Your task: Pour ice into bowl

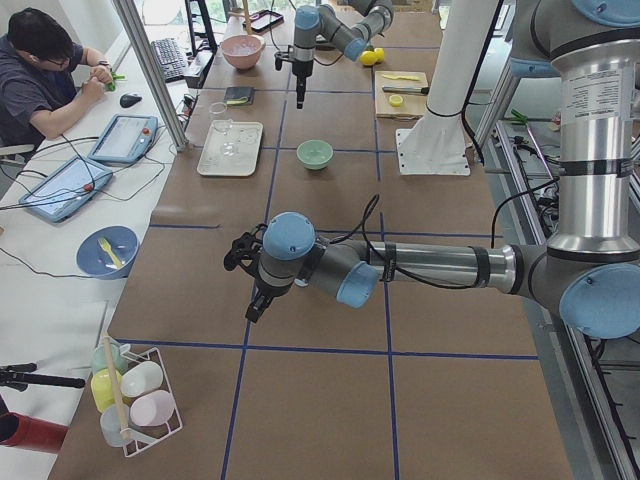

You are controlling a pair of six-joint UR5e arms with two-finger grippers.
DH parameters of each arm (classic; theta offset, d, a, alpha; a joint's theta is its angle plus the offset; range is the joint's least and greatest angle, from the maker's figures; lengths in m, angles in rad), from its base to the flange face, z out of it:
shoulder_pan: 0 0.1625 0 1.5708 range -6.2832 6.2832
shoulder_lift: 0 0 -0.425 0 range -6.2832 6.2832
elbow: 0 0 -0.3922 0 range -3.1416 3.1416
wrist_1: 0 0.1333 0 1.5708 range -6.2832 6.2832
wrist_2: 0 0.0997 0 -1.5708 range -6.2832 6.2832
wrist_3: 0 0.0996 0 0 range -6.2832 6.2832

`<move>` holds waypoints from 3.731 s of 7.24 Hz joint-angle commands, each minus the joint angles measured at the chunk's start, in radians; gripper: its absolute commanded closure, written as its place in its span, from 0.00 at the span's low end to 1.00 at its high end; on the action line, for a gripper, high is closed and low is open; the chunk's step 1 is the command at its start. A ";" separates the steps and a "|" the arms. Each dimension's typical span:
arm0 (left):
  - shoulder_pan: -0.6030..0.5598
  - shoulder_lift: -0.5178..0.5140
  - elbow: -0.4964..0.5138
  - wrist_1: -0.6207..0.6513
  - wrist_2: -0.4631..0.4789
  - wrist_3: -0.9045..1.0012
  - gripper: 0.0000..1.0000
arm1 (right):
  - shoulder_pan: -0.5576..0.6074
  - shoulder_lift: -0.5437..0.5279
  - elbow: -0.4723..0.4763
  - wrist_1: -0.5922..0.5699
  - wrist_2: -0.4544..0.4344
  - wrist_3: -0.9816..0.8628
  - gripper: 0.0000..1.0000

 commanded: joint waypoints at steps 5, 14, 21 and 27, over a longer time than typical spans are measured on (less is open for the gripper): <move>0.014 -0.053 0.000 -0.458 0.011 -0.256 0.00 | 0.573 -0.529 0.003 -0.003 0.281 -1.058 0.00; 0.818 0.250 -0.112 -0.958 1.088 -1.008 0.00 | 0.630 -0.671 0.059 0.000 0.310 -1.060 0.00; 1.268 0.291 0.018 -0.956 1.736 -1.263 0.00 | 0.652 -0.726 0.100 0.000 0.310 -1.064 0.00; 1.293 0.137 0.193 -0.956 1.788 -1.265 0.00 | 0.652 -0.724 0.100 0.000 0.310 -1.058 0.00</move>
